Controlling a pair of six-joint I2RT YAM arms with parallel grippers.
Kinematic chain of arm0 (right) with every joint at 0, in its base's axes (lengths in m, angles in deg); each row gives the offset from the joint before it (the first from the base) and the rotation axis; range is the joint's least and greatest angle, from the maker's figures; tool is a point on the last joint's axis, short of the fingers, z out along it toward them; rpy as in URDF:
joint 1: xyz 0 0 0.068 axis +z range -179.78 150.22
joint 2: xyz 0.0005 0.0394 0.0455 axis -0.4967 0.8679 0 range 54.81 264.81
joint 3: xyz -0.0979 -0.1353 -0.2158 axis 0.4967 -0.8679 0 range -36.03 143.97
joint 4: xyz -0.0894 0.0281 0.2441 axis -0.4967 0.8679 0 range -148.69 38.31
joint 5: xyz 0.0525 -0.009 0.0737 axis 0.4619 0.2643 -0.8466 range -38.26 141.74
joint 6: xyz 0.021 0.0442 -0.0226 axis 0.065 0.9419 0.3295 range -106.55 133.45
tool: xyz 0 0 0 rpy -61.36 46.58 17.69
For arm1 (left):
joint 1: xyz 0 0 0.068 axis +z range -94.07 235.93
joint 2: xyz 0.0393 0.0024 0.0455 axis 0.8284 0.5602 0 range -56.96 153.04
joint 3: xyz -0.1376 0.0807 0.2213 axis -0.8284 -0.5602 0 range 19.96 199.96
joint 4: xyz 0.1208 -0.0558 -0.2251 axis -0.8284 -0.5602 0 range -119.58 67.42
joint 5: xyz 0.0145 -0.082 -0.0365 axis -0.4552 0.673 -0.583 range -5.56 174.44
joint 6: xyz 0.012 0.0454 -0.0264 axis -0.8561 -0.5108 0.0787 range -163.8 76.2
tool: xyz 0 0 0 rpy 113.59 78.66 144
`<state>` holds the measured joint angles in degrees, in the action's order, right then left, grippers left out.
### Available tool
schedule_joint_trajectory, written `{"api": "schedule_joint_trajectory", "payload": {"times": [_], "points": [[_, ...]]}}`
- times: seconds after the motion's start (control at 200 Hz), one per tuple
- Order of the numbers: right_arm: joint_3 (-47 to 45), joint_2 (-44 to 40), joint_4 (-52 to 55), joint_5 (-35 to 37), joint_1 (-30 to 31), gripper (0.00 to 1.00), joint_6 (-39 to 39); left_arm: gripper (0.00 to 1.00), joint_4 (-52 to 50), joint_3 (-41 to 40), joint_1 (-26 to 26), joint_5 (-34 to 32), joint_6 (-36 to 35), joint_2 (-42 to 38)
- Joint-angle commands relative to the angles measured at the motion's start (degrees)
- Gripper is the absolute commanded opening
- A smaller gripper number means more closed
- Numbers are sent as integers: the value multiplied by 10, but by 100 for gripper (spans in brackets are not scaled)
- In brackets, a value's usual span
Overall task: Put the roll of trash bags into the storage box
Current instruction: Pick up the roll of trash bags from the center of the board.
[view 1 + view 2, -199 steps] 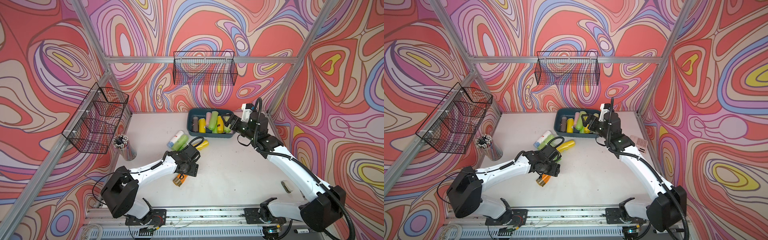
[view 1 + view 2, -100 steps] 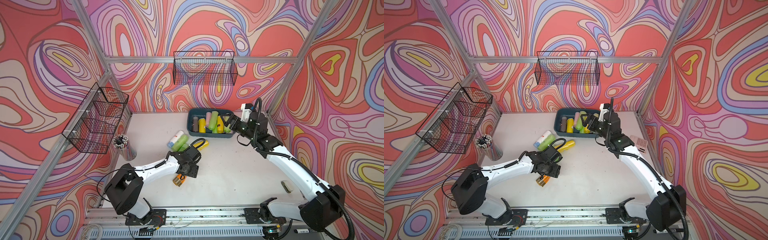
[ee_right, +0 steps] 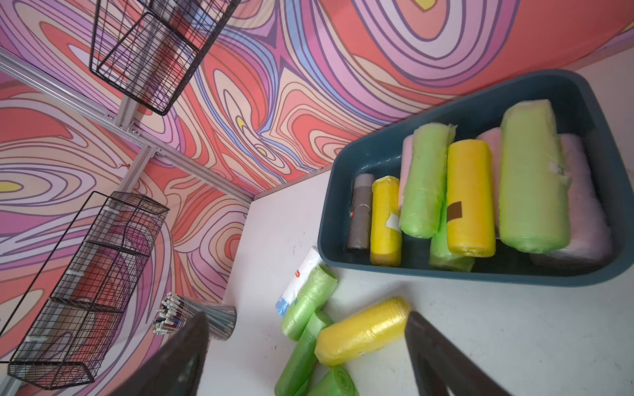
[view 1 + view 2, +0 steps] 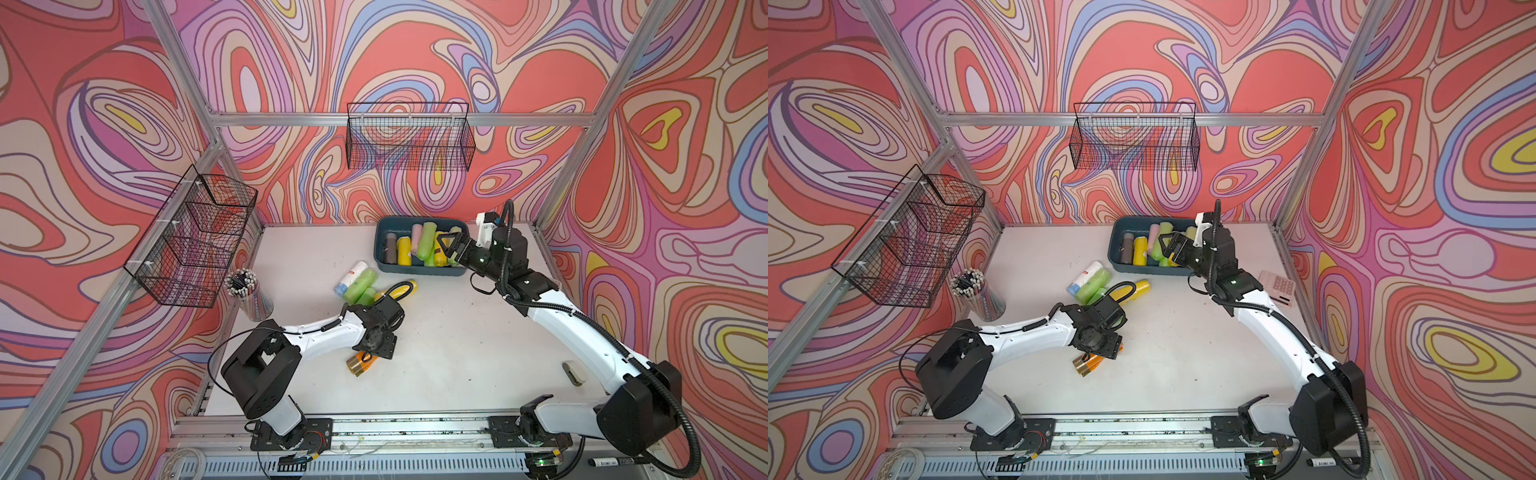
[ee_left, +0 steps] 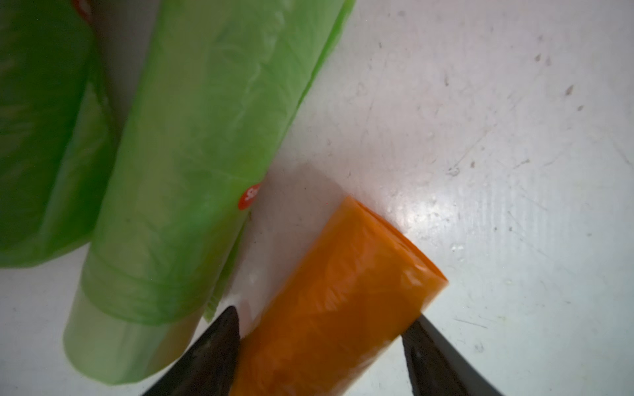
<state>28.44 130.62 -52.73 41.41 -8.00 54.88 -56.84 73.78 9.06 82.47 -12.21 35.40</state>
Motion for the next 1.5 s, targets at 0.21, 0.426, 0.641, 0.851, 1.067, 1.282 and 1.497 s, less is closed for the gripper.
{"api": "schedule_joint_trajectory", "payload": {"times": [0.21, 0.426, 0.641, 0.851, 1.067, 1.282, 1.497], "points": [[-17, 7, 0, -16, 3, 91, 7, 65, 2, 0, -21, -45, -10, 37], [-23, 5, 16, -11, 3, 91, 7, 44, 21, -2, -21, -41, 7, 48], [-42, 2, 23, -14, 3, 90, 3, 33, 23, 10, -22, -44, 10, 56], [-77, 1, 41, -6, 3, 90, -17, 31, 19, 29, -21, -40, 17, 38], [-111, -16, 42, -8, 3, 90, -24, 30, 30, 57, -21, -34, 22, 14], [-128, -32, 51, -16, 3, 90, -25, 28, 53, 82, -20, -32, 23, 9], [-147, -57, 64, -15, 2, 90, -33, 28, 72, 109, -17, -31, 12, 10]]}}
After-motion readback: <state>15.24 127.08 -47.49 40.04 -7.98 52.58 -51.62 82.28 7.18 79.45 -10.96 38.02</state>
